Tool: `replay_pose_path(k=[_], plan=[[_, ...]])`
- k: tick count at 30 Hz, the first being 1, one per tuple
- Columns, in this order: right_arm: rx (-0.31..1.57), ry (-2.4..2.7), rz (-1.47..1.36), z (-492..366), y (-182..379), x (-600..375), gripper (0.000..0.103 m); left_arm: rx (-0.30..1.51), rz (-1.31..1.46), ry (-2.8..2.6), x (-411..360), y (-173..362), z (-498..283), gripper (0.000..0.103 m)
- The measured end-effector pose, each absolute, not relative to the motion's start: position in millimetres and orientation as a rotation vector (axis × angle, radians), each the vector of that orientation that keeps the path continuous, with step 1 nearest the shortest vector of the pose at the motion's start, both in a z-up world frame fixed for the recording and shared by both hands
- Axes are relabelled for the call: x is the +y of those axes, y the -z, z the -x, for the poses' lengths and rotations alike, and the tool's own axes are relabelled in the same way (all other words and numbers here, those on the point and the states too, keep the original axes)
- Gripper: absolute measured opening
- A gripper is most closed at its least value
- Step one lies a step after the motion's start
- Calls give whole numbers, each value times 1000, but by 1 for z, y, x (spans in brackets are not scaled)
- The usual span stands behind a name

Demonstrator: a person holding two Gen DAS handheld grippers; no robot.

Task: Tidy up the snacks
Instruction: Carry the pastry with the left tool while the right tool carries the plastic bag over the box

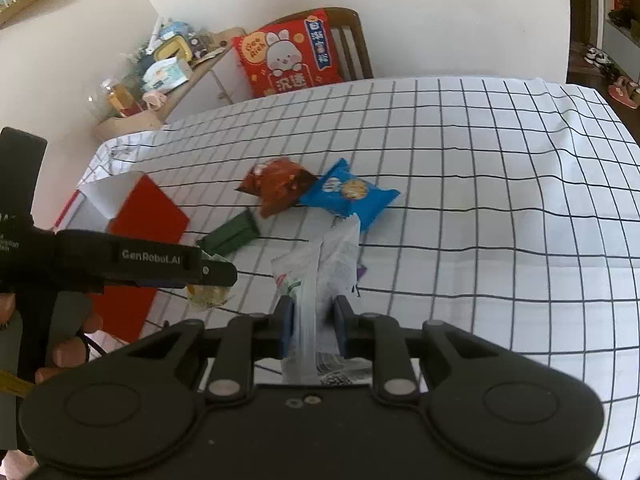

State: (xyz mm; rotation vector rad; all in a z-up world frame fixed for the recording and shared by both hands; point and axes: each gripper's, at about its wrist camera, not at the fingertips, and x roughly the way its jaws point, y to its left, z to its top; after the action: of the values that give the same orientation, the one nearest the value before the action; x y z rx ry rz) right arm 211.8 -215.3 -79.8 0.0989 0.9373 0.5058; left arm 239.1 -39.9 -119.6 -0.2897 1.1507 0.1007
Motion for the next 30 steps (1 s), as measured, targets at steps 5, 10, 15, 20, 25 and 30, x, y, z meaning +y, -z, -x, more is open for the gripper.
replay_pose_path(k=[5, 10, 15, 20, 25, 30], plan=[[917, -530, -100, -201, 66, -204, 20, 1142, 306, -96, -27, 104, -218, 61], [893, -568, -102, -191, 51, -188, 20, 1109, 302, -108, -11, 84, -194, 62], [871, -609, -95, -184, 38, -168, 20, 1084, 316, -124, 9, 66, -173, 62], [860, -647, -86, -179, 30, -145, 20, 1070, 328, -148, 31, 53, -159, 62], [847, -687, -71, -176, 23, -119, 20, 1048, 341, -174, 55, 43, -150, 62], [837, -724, -52, -177, 18, -92, 20, 1029, 355, -216, 83, 37, -143, 62]])
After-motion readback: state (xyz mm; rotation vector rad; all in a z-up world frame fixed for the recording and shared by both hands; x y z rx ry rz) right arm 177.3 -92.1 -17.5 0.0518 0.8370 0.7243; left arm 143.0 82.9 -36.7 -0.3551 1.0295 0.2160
